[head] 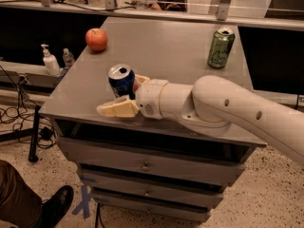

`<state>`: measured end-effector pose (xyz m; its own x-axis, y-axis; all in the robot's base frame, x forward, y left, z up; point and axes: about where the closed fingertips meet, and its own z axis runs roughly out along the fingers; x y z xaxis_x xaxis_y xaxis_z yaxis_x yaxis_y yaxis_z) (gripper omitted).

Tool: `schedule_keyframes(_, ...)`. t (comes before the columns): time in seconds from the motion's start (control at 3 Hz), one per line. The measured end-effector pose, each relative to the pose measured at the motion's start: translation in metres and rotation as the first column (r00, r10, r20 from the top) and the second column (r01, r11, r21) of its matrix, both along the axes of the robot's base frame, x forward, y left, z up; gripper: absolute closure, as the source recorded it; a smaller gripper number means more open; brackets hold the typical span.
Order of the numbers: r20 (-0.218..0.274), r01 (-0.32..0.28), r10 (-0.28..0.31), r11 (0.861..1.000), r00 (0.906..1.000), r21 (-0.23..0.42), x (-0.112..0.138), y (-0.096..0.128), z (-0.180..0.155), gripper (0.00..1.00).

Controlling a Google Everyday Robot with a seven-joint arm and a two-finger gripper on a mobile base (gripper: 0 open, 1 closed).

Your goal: Move pepsi can near green can

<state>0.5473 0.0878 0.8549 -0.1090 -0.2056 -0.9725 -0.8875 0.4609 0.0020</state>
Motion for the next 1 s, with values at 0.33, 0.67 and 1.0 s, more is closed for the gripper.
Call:
schedule_keyframes(0.33, -0.006, 0.018, -0.018, 1.0, 0.9998, -0.015, -0.001, 0.001, 0.008, 0.41)
schedule_keyframes(0.67, -0.01, 0.047, -0.047, 0.998, 0.9988, -0.043, -0.002, -0.012, 0.015, 0.65)
schedule_keyframes(1.0, 0.01, 0.067, -0.066, 0.994, 0.9977, -0.084, 0.0, -0.03, 0.033, 0.87)
